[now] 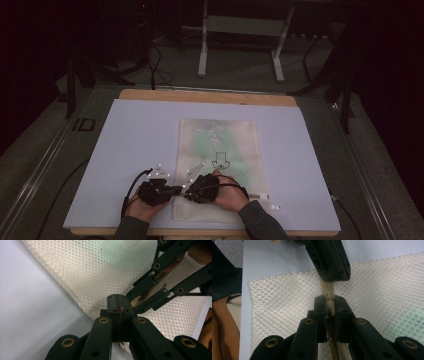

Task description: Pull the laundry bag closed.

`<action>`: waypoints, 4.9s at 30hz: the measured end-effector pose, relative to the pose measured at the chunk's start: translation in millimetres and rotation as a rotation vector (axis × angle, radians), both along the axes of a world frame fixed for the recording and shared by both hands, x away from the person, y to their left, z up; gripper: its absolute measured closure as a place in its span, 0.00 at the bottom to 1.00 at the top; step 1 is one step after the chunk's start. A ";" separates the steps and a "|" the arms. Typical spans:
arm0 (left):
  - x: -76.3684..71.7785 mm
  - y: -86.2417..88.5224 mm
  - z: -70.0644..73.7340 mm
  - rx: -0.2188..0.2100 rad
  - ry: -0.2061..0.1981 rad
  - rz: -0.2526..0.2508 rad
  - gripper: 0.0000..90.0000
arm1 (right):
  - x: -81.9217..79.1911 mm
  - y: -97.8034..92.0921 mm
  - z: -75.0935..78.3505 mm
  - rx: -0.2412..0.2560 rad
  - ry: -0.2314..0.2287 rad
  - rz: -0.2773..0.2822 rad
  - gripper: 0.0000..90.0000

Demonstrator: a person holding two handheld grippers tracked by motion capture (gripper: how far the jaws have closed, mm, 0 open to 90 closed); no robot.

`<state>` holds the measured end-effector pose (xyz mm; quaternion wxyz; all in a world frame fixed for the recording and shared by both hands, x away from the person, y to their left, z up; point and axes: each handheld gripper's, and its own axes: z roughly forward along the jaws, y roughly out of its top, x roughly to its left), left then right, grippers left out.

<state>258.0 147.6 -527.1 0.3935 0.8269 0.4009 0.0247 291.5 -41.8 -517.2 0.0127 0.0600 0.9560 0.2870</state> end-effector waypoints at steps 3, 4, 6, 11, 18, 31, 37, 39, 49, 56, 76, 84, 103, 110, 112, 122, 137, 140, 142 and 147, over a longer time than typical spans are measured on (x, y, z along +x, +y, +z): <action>0.6 -0.1 -1.7 0.012 0.015 0.004 0.99 | -0.1 0.2 -0.1 0.001 -0.001 0.003 0.91; 0.8 -0.3 -2.3 0.014 0.020 0.004 0.99 | 0.0 0.4 -0.2 0.000 -0.002 0.005 0.91; 0.8 -1.7 -3.6 0.024 0.025 0.000 0.99 | -0.3 0.7 0.0 -0.003 -0.007 0.006 0.91; 1.4 -2.5 -5.1 0.033 0.031 -0.008 0.99 | -0.8 0.9 0.2 -0.005 -0.007 0.009 0.91; 2.2 -3.1 -4.8 0.041 0.040 -0.009 0.99 | -4.1 4.4 3.3 -0.047 -0.047 0.037 0.91; 1.7 -4.1 -4.8 0.046 0.033 -0.009 0.99 | -7.8 1.4 6.1 -0.074 -0.065 0.046 0.91; 1.8 -4.1 -4.8 0.047 0.034 -0.009 0.99 | -9.3 -2.4 7.7 -0.086 -0.072 0.048 0.91; 1.8 -4.0 -4.8 0.046 0.035 -0.009 0.99 | -9.7 -3.8 8.0 -0.088 -0.075 0.048 0.91; 1.8 -4.0 -4.7 0.049 0.036 -0.009 0.99 | -12.1 -9.8 10.5 -0.112 -0.084 0.048 0.91; 1.8 -4.1 -4.6 0.049 0.037 -0.009 0.99 | -12.3 -11.2 11.8 -0.131 -0.089 0.054 0.91; 1.5 -4.4 -4.7 0.048 0.036 -0.007 0.99 | -12.8 -16.4 15.8 -0.200 -0.092 0.074 0.91; 1.4 -4.4 -4.7 0.049 0.035 -0.007 0.99 | -14.1 -21.2 17.2 -0.221 -0.105 0.078 0.91; 1.2 -4.6 -4.6 0.048 0.036 -0.004 0.99 | -14.1 -31.9 21.3 -0.280 -0.111 0.090 0.91; 1.2 -4.5 -4.6 0.049 0.036 -0.004 0.99 | -14.1 -37.1 22.5 -0.300 -0.108 0.091 0.91; 1.1 -4.6 -4.6 0.048 0.036 -0.004 0.99 | -13.9 -37.8 22.5 -0.303 -0.107 0.095 0.91; 1.2 -4.5 -4.5 0.050 0.037 -0.005 0.99 | -14.7 -41.2 24.3 -0.333 -0.106 0.098 0.91; 1.2 -4.4 -4.6 0.048 0.038 -0.003 0.99 | -13.8 -52.2 27.9 -0.345 -0.098 0.095 0.91; 1.2 -4.5 -4.6 0.048 0.038 -0.003 0.99 | -13.9 -55.0 28.9 -0.345 -0.098 0.092 0.91; 1.2 -4.5 -4.6 0.048 0.039 -0.003 0.99 | -13.7 -56.9 29.3 -0.346 -0.098 0.089 0.91; 1.2 -4.4 -4.6 0.048 0.039 -0.003 0.99 | -13.6 -59.8 29.9 -0.339 -0.093 0.085 0.91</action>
